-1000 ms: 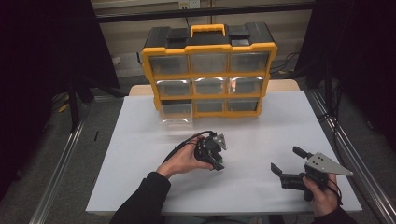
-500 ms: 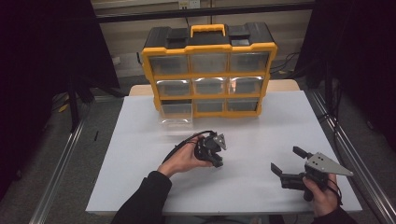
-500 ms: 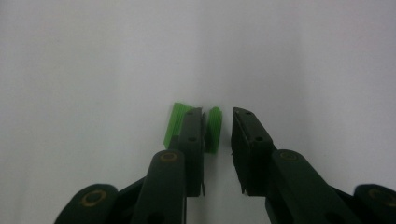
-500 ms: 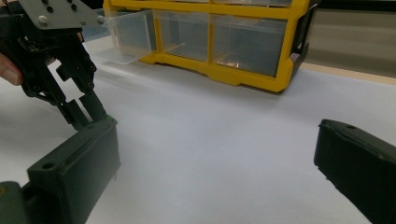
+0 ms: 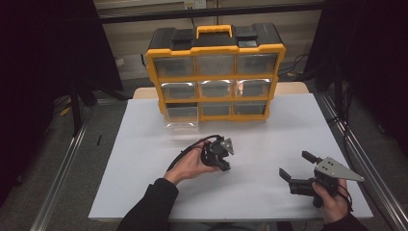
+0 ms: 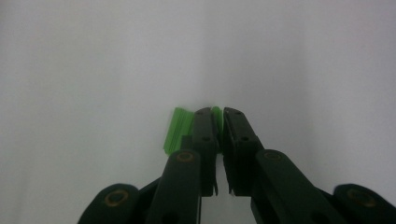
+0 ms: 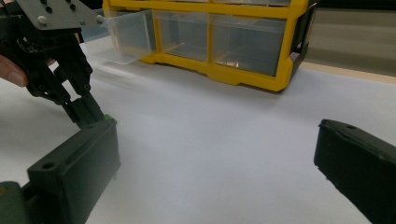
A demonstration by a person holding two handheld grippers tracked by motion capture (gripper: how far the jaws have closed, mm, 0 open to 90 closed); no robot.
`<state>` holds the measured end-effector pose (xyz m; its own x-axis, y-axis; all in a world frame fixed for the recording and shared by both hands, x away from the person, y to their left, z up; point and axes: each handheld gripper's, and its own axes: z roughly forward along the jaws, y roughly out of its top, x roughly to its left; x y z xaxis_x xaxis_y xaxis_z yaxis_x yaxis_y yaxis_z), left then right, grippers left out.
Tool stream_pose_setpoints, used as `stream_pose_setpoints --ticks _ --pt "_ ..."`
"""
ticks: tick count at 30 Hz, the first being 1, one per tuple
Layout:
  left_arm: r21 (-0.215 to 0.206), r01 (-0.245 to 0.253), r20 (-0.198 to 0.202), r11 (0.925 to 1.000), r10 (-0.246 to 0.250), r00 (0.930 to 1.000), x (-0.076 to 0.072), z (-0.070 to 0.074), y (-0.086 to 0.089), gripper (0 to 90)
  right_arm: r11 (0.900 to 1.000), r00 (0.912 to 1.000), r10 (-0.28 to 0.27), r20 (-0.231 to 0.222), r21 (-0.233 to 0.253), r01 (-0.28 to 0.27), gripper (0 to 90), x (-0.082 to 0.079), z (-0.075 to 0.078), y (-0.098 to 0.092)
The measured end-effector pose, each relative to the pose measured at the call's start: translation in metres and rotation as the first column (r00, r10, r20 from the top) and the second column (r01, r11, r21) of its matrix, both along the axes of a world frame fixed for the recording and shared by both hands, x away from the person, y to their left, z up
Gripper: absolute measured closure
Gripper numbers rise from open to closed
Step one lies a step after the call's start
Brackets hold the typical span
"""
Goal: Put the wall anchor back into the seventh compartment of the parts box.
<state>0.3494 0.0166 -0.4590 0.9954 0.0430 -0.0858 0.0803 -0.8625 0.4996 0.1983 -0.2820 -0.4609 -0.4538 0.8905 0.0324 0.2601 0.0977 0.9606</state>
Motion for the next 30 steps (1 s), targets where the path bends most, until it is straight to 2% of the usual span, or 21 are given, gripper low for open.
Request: stream_pose_setpoints --ticks 3,8,13,18,24,25,29,30 --pt "-0.021 -0.021 -0.031 0.9996 0.021 0.9993 0.002 -0.001 0.001 84.3 1.0 1.0 0.0 0.001 0.0 0.0 0.0 0.0 0.0 0.0" --pt "-0.046 -0.027 -0.039 0.9986 0.025 0.9989 0.003 0.005 0.005 84.3 1.0 1.0 -0.004 0.0 0.004 0.004 0.0 0.0 0.0 0.0" --pt "-0.092 -0.049 -0.022 0.9945 0.047 0.9986 0.003 0.01 0.012 84.3 1.0 1.0 -0.005 -0.001 0.003 0.005 0.0 0.0 0.0 0.0" --pt "-0.165 -0.102 -0.019 0.9809 0.1 0.9948 0.006 0.015 0.023 84.5 1.0 1.0 -0.006 -0.002 0.004 0.006 0.0 0.0 0.0 0.0" --pt "-0.192 -0.105 -0.029 0.9758 0.101 0.9945 0.008 0.02 0.03 84.4 1.0 1.0 -0.006 0.0 0.004 0.006 0.0 0.0 0.0 0.0" --pt "-0.187 -0.118 -0.026 0.9752 0.115 0.993 0.008 0.022 0.03 84.4 1.0 1.0 -0.007 -0.001 0.005 0.007 0.0 0.0 0.0 0.0" --pt "-0.219 -0.13 -0.026 0.967 0.127 0.9915 0.009 0.024 0.035 84.4 1.0 1.0 -0.007 -0.001 0.006 0.007 0.0 0.0 0.0 0.0" --pt "-0.214 -0.123 -0.016 0.969 0.122 0.9924 0.01 0.025 0.036 84.5 1.0 1.0 -0.007 0.001 0.005 0.007 0.0 0.0 0.0 0.0"
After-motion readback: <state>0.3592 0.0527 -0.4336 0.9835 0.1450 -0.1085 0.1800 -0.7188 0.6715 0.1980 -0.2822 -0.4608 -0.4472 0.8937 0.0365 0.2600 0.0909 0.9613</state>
